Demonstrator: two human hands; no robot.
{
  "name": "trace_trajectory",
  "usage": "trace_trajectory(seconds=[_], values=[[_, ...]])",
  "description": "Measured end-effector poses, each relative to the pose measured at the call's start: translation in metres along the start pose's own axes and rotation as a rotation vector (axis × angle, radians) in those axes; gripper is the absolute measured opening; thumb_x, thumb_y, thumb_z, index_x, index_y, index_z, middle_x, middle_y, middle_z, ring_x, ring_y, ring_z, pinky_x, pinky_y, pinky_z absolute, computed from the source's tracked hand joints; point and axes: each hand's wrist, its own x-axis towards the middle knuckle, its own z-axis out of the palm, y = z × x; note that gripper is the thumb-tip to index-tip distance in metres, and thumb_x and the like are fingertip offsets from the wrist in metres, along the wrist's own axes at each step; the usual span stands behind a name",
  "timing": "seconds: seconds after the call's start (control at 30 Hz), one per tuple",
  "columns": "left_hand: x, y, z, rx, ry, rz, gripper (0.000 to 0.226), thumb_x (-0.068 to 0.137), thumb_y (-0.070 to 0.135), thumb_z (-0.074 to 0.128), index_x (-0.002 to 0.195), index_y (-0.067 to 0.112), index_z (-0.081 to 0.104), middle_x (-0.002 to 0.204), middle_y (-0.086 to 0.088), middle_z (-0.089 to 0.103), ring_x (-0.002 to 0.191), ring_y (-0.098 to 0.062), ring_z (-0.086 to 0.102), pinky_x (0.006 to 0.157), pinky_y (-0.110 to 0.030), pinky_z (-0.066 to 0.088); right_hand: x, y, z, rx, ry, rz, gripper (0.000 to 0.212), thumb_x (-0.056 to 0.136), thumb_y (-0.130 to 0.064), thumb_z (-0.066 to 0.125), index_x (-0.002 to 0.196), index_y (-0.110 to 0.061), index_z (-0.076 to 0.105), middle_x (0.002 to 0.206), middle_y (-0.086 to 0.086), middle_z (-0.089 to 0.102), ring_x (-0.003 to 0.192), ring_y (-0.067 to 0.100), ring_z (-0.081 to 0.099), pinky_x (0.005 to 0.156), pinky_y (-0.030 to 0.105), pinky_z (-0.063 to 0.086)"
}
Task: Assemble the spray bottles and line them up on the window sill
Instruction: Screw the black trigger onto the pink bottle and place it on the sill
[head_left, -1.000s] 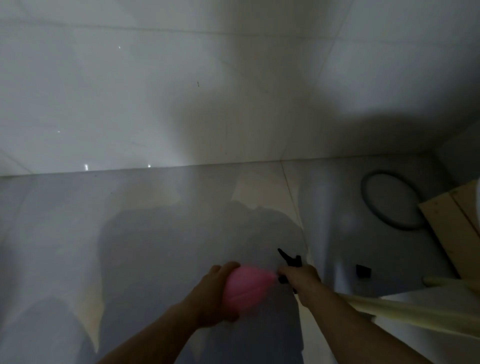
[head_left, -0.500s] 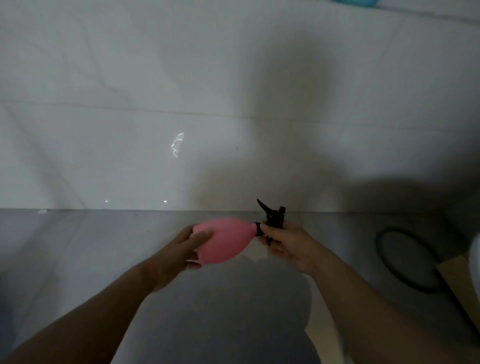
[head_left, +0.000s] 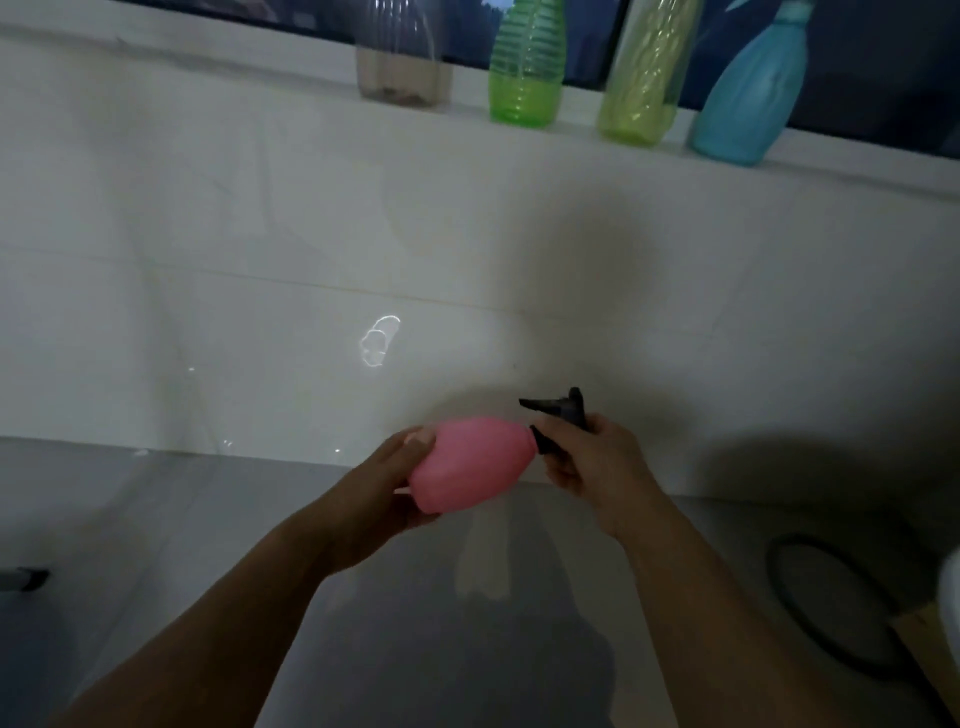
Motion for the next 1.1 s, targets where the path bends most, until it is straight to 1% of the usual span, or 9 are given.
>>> trace_trajectory(seconds=[0.2, 0.37, 0.53, 0.67, 0.73, 0.83, 0.97, 1.03, 1.1], values=[[0.002, -0.001, 0.006, 0.502, 0.011, 0.405, 0.102, 0.063, 0.016, 0.095, 0.147, 0.038, 0.041, 0.144, 0.009, 0.044, 0.128, -0.012, 0.053, 0.099, -0.034, 0.056, -0.006, -0.013, 0.000, 0.078, 0.155, 0.061, 0.026, 0.076, -0.022, 0.082, 0.070, -0.004, 0.064, 0.061, 0.016, 0.062, 0.048, 0.022, 0.052, 0.061, 0.036, 0.047], [0.005, -0.003, 0.018, 0.838, 0.112, 0.843, 0.102, 0.063, 0.023, 0.091, 0.147, 0.035, 0.034, 0.148, 0.013, 0.036, 0.136, 0.002, 0.035, 0.108, -0.023, 0.042, -0.011, -0.026, 0.002, 0.198, 0.129, 0.086, 0.026, 0.079, -0.024, 0.082, 0.077, -0.003, 0.066, 0.061, 0.013, 0.063, 0.047, 0.019, 0.053, 0.053, 0.030, 0.044], [-0.004, 0.002, 0.033, 0.429, 0.053, 0.555, 0.110, 0.078, 0.038, 0.085, 0.158, 0.041, 0.009, 0.154, 0.020, 0.028, 0.133, -0.005, 0.046, 0.097, -0.028, 0.056, -0.018, -0.041, -0.003, 0.291, -0.012, 0.075, 0.023, 0.081, -0.014, 0.080, 0.097, 0.000, 0.071, 0.085, 0.012, 0.074, 0.066, 0.015, 0.068, 0.060, 0.026, 0.057], [-0.009, 0.023, 0.044, -0.121, -0.026, 0.280, 0.060, 0.090, 0.065, 0.047, 0.139, 0.030, 0.053, 0.144, -0.005, 0.057, 0.122, -0.019, 0.065, 0.100, -0.039, 0.055, -0.021, -0.048, -0.005, 0.342, -0.036, 0.021, 0.014, 0.083, -0.008, 0.077, 0.096, -0.004, 0.072, 0.083, 0.009, 0.075, 0.068, 0.014, 0.069, 0.061, 0.023, 0.058], [-0.010, 0.027, 0.041, -0.170, -0.099, 0.243, 0.061, 0.092, 0.052, 0.055, 0.149, 0.035, 0.042, 0.147, -0.001, 0.052, 0.123, -0.026, 0.064, 0.102, -0.045, 0.054, -0.022, -0.050, -0.009, 0.325, -0.009, 0.011, 0.018, 0.081, -0.011, 0.079, 0.097, -0.005, 0.073, 0.083, 0.010, 0.073, 0.068, 0.016, 0.066, 0.058, 0.024, 0.056], [-0.015, 0.023, 0.041, 0.059, -0.165, 0.344, 0.089, 0.084, 0.026, 0.077, 0.154, 0.048, 0.026, 0.147, 0.014, 0.043, 0.128, -0.021, 0.058, 0.096, -0.039, 0.058, -0.021, -0.050, -0.016, 0.240, 0.075, 0.015, 0.023, 0.078, -0.021, 0.083, 0.091, -0.007, 0.073, 0.076, 0.011, 0.070, 0.062, 0.017, 0.059, 0.051, 0.025, 0.049], [-0.013, 0.022, 0.048, 0.697, 0.041, 0.774, 0.099, 0.074, 0.002, 0.086, 0.153, 0.028, 0.032, 0.151, 0.015, 0.035, 0.140, -0.001, 0.036, 0.108, -0.031, 0.049, -0.024, -0.052, -0.014, 0.283, 0.156, 0.054, 0.030, 0.075, -0.031, 0.085, 0.085, -0.007, 0.070, 0.063, 0.006, 0.062, 0.049, 0.012, 0.051, 0.041, 0.021, 0.039], [-0.011, 0.021, 0.052, 0.846, 0.096, 0.914, 0.102, 0.073, 0.007, 0.088, 0.153, 0.029, 0.029, 0.160, 0.006, 0.025, 0.149, -0.003, 0.022, 0.117, -0.031, 0.039, -0.026, -0.056, -0.013, 0.359, 0.152, 0.080, 0.032, 0.076, -0.031, 0.085, 0.090, -0.006, 0.070, 0.068, 0.007, 0.066, 0.052, 0.013, 0.055, 0.039, 0.019, 0.043], [-0.019, 0.026, 0.062, 0.709, 0.059, 0.775, 0.112, 0.077, 0.029, 0.086, 0.158, 0.039, 0.010, 0.165, 0.017, 0.012, 0.148, 0.005, 0.019, 0.112, -0.021, 0.036, -0.028, -0.059, -0.013, 0.416, 0.122, 0.082, 0.033, 0.077, -0.027, 0.084, 0.096, -0.004, 0.070, 0.079, 0.011, 0.069, 0.056, 0.014, 0.059, 0.043, 0.020, 0.050]])
